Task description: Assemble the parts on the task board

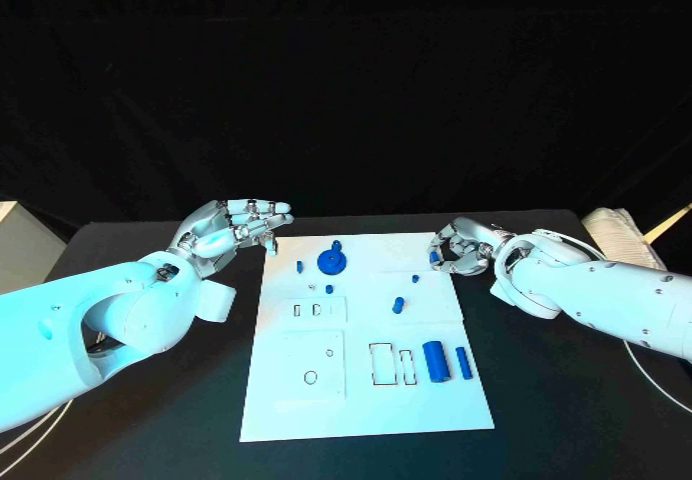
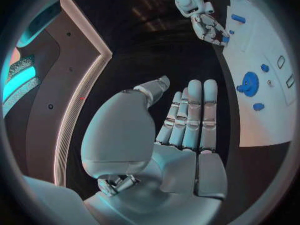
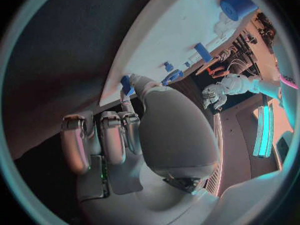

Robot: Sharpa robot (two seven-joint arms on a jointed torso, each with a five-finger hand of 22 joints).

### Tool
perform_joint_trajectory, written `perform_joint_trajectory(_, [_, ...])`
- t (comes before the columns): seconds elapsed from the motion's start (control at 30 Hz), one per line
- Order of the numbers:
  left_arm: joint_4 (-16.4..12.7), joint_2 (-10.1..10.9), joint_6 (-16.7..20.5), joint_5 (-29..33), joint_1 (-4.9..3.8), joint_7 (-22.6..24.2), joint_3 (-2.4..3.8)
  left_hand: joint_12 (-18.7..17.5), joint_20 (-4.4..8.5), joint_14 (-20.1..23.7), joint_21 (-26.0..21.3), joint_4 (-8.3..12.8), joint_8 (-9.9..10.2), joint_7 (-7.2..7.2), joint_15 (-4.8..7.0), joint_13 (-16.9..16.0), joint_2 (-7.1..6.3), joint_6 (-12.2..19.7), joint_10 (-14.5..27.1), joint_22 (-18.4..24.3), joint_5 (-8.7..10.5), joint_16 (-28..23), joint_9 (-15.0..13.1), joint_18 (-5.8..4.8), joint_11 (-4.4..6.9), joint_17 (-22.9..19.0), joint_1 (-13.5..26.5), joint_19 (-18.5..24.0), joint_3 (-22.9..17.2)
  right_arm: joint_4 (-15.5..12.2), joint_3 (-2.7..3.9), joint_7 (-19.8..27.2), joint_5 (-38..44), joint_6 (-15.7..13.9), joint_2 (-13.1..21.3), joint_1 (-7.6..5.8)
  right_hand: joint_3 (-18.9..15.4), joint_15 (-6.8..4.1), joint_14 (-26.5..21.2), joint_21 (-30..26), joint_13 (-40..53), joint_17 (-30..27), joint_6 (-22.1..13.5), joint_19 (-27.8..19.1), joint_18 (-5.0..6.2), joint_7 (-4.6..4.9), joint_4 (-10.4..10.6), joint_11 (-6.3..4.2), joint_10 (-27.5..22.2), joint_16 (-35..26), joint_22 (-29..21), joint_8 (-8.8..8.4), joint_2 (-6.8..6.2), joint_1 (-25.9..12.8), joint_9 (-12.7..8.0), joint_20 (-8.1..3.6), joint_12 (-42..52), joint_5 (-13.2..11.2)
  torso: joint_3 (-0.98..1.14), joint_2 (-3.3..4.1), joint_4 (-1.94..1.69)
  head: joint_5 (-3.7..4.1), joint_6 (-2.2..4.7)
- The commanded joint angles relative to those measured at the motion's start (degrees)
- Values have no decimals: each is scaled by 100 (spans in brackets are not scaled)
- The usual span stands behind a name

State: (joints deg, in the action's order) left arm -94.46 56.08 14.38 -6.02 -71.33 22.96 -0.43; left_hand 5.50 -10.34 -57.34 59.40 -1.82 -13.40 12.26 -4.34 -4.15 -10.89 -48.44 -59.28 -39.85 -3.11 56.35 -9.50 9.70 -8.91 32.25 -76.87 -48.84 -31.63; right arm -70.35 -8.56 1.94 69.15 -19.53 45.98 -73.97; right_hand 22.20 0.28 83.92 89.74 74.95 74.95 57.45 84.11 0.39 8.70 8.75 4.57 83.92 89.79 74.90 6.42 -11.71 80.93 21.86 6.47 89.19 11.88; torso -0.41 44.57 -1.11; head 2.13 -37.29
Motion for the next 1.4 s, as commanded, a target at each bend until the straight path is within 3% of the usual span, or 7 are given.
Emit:
perform_joint_trajectory(0.03, [-19, 0, -96, -12, -3, 31, 3, 1, 10, -3, 30, -4, 20, 6, -26, -9, 44, 40, 33, -9, 24, 12, -9, 86, 7, -5, -1, 32, -26, -3, -1, 28, 54, 10, -7, 11, 53, -51, 608, 26, 1457, 1505, 62, 589, -39, -17, 4, -60, 560, 21, 1510, 51, 39, -38, 12, -55, 29, -10, 0, 4, 2, -4, -9])
perform_joint_trajectory(0.4, [-26, 14, -92, -12, -3, 30, 3, 3, 9, -3, 33, -7, 20, 8, -27, -9, 45, 41, 34, -10, 24, 11, -10, 86, 6, -10, 3, 36, -25, -10, 0, -49, 98, -241, -4, 16, 200, -191, 608, 26, 1489, 1505, 381, 589, -39, -190, -24, -215, 593, 21, 1510, 318, 119, -151, 95, -186, 64, -25, 2, -1, 1, -9, -24])
perform_joint_trajectory(0.73, [-21, 12, -96, -12, -3, 29, 3, 3, 9, -3, 33, -7, 20, 8, -27, -9, 45, 41, 34, -10, 24, 11, -10, 86, 6, -10, 3, 36, -25, -160, 5, -253, 183, -527, 42, 2, 211, -198, 608, 26, 1479, 1505, 392, 589, -39, -199, -29, -228, 583, 21, 1510, 338, 126, -161, 102, -194, 53, -29, 1, -9, 2, -26, -19])
perform_joint_trajectory(1.07, [89, -21, -105, -12, -3, 21, 1, 6, 8, -3, 38, -7, 19, 7, -28, -10, 47, 41, 35, -12, 24, 10, -12, 87, 7, -16, 3, 42, -27, -844, 20, -783, 325, -480, 228, -262, 258, -202, 608, 26, 1438, 1505, 367, 589, -39, -208, -36, -242, 544, 21, 1510, 365, 174, -190, 110, -207, 7, -103, -13, -70, 23, -45, -34])
perform_joint_trajectory(1.4, [282, -190, -139, -86, -2, -60, -40, 102, 7, -27, 59, -29, 8, 26, -23, -46, 47, 30, -100, -18, 24, 32, -21, 88, 14, -28, 34, 52, -19, -1859, 22, -1563, 709, -460, 99, -328, 319, -202, 608, 26, 1426, 1505, 326, 589, -39, -203, -65, -242, 533, 21, 1510, 376, 219, -190, 112, -211, -7, -42, -45, -186, 13, -99, -101])
